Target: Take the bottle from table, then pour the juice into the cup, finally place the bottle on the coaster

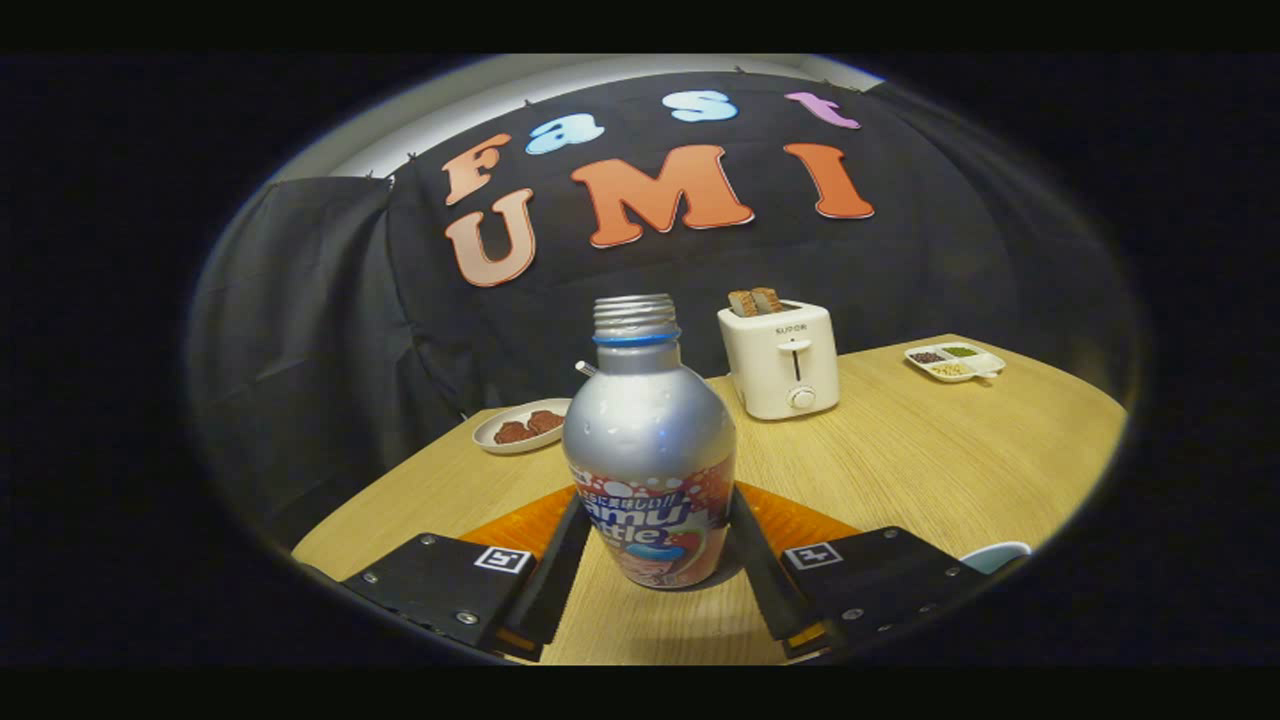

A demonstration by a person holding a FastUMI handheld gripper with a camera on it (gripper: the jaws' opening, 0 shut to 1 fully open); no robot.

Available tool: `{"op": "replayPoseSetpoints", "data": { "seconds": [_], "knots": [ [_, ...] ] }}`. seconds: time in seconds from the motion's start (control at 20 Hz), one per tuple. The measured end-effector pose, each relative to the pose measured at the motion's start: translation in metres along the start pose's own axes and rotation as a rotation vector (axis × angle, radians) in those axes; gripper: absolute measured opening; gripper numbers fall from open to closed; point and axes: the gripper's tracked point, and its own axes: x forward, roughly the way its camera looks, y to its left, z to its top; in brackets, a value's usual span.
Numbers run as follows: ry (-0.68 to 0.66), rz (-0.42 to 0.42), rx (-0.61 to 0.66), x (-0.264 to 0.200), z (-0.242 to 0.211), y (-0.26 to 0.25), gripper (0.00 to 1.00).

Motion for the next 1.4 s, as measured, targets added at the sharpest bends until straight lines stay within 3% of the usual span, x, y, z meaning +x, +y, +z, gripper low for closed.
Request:
{"op": "replayPoseSetpoints", "data": {
  "seconds": [0.75, 1.05, 1.4],
  "knots": [
    [0.029, -0.033, -0.104, 0.013, -0.02, 0.0, 0.81],
    [-0.03, -0.029, -0.147, -0.027, 0.008, 0.002, 0.96],
    [-0.135, 0.02, -0.199, -0.104, 0.056, 0.011, 0.97]
  ]
}}
